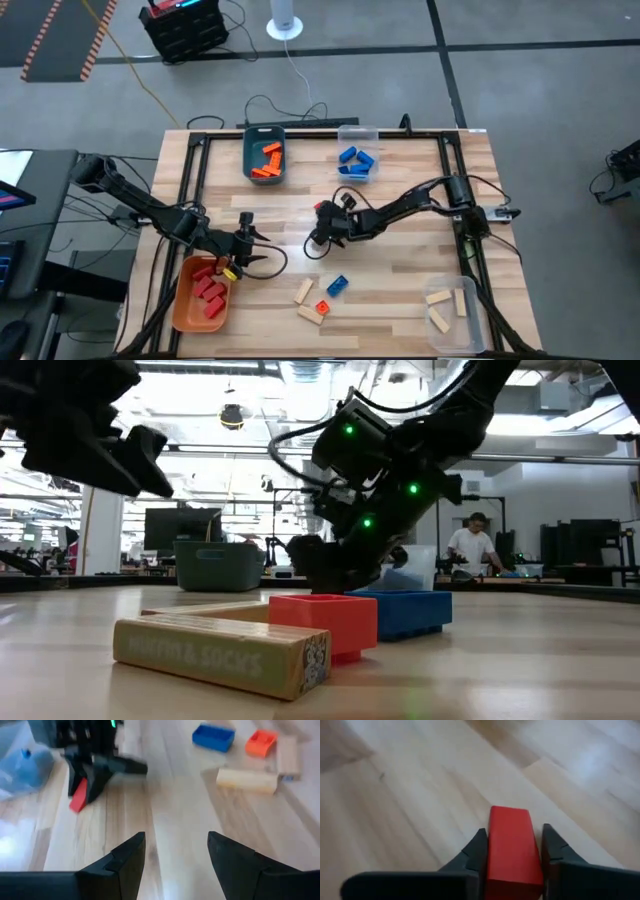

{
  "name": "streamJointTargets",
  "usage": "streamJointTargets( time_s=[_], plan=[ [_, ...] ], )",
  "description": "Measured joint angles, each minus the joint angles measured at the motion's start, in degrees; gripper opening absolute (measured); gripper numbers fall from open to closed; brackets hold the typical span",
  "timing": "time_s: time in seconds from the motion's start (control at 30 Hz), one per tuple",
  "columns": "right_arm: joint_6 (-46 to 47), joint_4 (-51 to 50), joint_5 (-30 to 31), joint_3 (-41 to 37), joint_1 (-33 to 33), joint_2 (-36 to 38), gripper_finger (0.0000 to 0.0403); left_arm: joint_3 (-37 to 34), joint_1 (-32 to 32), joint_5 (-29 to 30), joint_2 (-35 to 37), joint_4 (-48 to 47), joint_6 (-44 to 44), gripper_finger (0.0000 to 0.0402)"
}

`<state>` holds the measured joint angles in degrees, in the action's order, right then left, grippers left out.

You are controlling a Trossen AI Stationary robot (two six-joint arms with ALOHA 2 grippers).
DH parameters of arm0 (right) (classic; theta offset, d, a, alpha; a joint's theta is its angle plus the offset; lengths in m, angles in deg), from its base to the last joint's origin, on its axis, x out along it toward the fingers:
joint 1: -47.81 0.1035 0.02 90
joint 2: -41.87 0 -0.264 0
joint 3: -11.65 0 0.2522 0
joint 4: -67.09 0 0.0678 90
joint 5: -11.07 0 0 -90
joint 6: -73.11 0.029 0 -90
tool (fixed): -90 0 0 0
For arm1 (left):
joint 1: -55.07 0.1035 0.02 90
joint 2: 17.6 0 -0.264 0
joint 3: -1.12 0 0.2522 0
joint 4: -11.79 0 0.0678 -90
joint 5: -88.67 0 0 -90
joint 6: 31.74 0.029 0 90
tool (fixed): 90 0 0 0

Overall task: Sort blocks
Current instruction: Put the red block into the orange bin

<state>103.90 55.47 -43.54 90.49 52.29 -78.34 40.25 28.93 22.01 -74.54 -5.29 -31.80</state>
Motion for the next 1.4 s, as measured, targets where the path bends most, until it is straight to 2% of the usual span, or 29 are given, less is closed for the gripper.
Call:
streamJointTargets(
  time_s=[0.17, 0.4, 0.57, 0.77, 1.0, 1.4],
  plan=[
    [-6.34, -7.85, -11.18, -0.22, -2.91, 5.74, 0.0081, 0.78, 2.43, 0.48, 0.04, -2.33, 1.05, 0.021],
    [-10.27, -12.94, -27.74, -0.22, -6.41, 17.23, 0.0086, 0.47, 4.63, 3.11, -0.02, -1.34, 14.9, 0.021],
    [-8.74, -10.94, -42.84, -0.21, -9.06, 22.91, 0.0086, 0.42, 5.28, 3.16, -0.07, 5.76, 27.44, 0.021],
    [-7.22, -1.98, -53.41, 0.44, -6.87, 21.4, 0.0087, 0.42, 5.28, 3.02, -0.04, 16.8, 40.81, 0.021],
    [-8.08, 5.19, -56.51, 6.56, -3.65, 16.74, 0.0087, 0.42, 5.32, -2.34, -0.04, 19.41, 42.31, 0.021],
    [-8.6, 3.16, -61.58, 20.09, -3.0, 7.44, 0.0087, 0.4, 5.26, -2.72, -0.02, 21.03, 43.09, 0.021]
  ],
)
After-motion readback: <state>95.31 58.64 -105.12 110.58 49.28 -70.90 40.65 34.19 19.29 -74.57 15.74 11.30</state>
